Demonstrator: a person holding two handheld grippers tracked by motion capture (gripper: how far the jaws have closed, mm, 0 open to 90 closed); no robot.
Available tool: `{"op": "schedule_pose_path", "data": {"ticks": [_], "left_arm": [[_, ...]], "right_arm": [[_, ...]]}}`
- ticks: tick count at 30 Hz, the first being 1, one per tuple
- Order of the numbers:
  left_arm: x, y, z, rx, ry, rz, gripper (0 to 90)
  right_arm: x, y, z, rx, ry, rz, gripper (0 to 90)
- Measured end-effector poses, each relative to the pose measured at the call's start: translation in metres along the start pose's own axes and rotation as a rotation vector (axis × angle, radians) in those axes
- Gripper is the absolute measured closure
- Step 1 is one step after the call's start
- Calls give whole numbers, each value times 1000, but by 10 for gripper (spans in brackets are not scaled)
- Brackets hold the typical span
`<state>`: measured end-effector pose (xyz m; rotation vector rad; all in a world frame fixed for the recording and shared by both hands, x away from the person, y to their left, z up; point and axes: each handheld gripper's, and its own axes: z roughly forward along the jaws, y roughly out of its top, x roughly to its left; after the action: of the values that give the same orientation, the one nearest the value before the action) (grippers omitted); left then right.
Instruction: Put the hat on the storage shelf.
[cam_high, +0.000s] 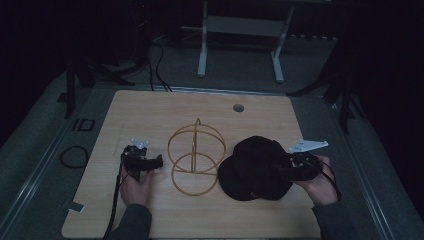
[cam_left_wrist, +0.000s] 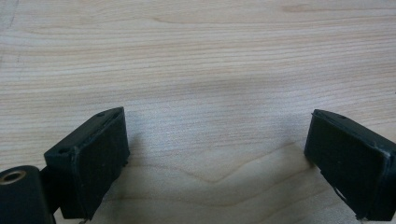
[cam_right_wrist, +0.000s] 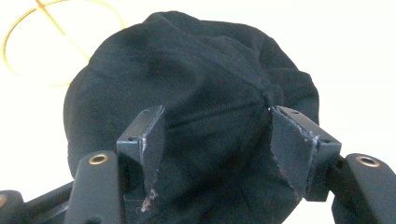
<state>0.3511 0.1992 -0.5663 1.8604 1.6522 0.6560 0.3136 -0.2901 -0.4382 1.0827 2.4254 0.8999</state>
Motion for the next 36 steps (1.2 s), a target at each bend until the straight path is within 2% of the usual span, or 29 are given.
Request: {"op": "schedule_pose_path", "data": {"ticks": [7, 13, 24, 30, 36], "left_arm": [[0, 0, 0, -1, 0, 0, 60], [0, 0, 0, -1, 1, -1, 60], [-1, 0, 0, -3, 0, 0, 60], [-1, 0, 0, -3, 0, -1, 60], [-1, 0, 0, -3, 0, -1, 60]], "right_arm": [[4, 13, 1, 5, 34, -47, 330], [6, 25, 8, 18, 86, -104, 300], [14, 44, 23, 90, 86, -232, 298], [18, 52, 31, 121, 107, -302, 295], [17, 59, 41, 159, 128, -323, 277]]}}
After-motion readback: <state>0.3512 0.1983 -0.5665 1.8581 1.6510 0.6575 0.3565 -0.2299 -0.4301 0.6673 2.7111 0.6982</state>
